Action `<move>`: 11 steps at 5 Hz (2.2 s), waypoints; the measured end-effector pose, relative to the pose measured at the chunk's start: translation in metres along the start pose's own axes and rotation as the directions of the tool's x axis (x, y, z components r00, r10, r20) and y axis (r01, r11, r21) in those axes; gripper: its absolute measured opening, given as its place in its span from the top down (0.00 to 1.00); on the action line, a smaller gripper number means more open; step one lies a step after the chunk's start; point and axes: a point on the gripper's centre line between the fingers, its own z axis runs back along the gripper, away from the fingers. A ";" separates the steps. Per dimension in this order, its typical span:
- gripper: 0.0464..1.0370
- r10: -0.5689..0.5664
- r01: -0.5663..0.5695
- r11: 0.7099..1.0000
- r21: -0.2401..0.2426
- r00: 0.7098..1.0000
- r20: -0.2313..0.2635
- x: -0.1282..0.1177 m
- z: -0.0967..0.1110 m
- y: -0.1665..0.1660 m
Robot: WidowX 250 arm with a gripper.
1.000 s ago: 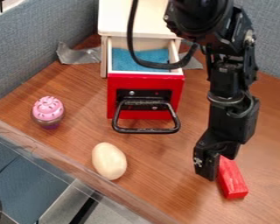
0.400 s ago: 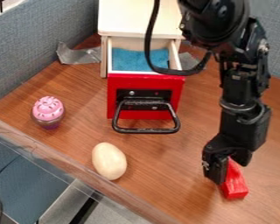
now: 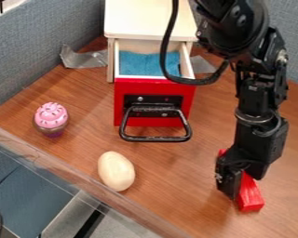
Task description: Pick the red object from the table in to the drawer
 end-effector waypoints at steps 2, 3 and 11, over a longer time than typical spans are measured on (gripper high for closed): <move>0.04 0.010 -0.010 1.000 -0.015 0.999 -0.030 -0.007 -0.016 0.009; 0.06 0.041 -0.041 0.999 0.003 0.999 -0.014 -0.013 -0.018 0.016; 0.48 0.192 -0.263 0.953 0.149 0.907 0.375 0.008 0.089 0.021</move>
